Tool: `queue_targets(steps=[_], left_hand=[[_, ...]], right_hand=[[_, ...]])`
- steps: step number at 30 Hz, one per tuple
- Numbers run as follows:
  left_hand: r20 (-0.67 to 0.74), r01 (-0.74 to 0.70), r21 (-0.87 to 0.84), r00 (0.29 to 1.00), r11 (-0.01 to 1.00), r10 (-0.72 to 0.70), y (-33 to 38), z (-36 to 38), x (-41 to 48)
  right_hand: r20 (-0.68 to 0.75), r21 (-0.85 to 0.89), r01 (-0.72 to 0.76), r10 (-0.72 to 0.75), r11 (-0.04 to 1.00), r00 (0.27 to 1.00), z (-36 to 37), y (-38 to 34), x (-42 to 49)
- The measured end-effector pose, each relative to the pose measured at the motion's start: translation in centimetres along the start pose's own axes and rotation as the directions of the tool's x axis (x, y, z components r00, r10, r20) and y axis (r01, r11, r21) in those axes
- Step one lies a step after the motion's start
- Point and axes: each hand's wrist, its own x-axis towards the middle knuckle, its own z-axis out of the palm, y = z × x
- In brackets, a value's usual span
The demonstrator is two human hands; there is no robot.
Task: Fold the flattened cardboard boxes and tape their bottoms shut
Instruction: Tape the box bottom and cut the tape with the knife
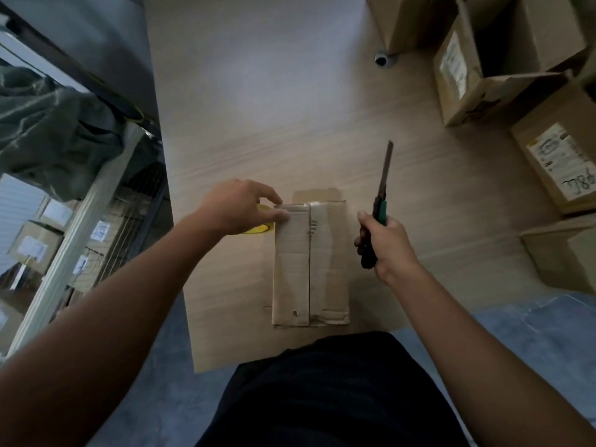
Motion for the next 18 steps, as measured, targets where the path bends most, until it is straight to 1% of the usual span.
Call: queue_targets(steps=[2,4,5,7,9,11,13,14,15,16,17,18], left_hand=[[0.007,0.018,-0.073,1.000,0.997,-0.018,-1.1,0.9,-0.2],[-0.013,0.033,-0.139,0.999,0.990,-0.035,-1.4,1.9,-0.4],[-0.022,0.040,-0.155,0.999,0.987,-0.044,-1.4,2.3,-0.4],[-0.023,0.050,-0.181,0.998,0.982,-0.055,-1.2,2.9,-0.3],[-0.017,0.060,-0.195,0.998,0.979,-0.064,-1.3,3.3,-0.2],[-0.031,0.069,-0.198,0.997,0.978,-0.077,-1.2,3.7,-0.1],[-0.049,0.075,-0.202,0.995,0.976,-0.086,-0.9,3.9,0.0],[-0.057,0.076,-0.202,0.994,0.977,-0.089,-0.6,3.9,0.0],[-0.060,0.080,-0.204,0.994,0.976,-0.094,-0.4,4.0,-0.1],[-0.063,0.080,-0.214,0.993,0.973,-0.096,-0.2,4.0,-0.2],[-0.064,0.079,-0.226,0.993,0.971,-0.096,-0.2,4.1,-0.3],[-0.070,0.077,-0.238,0.993,0.968,-0.097,-0.2,4.2,-0.5]], right_hand=[[0.018,0.020,-0.043,0.042,0.999,0.999,-0.3,0.7,0.7],[0.058,-0.044,0.001,0.002,0.999,0.998,-0.4,1.0,1.0],[0.063,-0.087,0.043,-0.038,0.995,0.997,-0.4,0.7,0.8],[0.026,-0.173,0.142,-0.140,0.975,0.990,-0.3,-0.1,0.2],[0.020,-0.285,0.279,-0.285,0.917,0.958,0.0,-1.2,-0.6],[0.098,-0.429,0.431,-0.434,0.794,0.896,0.7,-2.2,-1.7],[0.176,-0.591,0.541,-0.559,0.598,0.810,1.7,-2.8,-2.8],[0.191,-0.685,0.557,-0.622,0.469,0.759,2.1,-2.8,-3.2],[0.198,-0.775,0.534,-0.673,0.338,0.713,2.4,-2.8,-3.8],[0.198,-0.827,0.505,-0.713,0.246,0.672,2.5,-2.7,-4.3],[0.179,-0.841,0.492,-0.741,0.226,0.647,2.4,-2.7,-4.9],[0.144,-0.816,0.506,-0.748,0.281,0.648,2.3,-2.7,-5.6]])
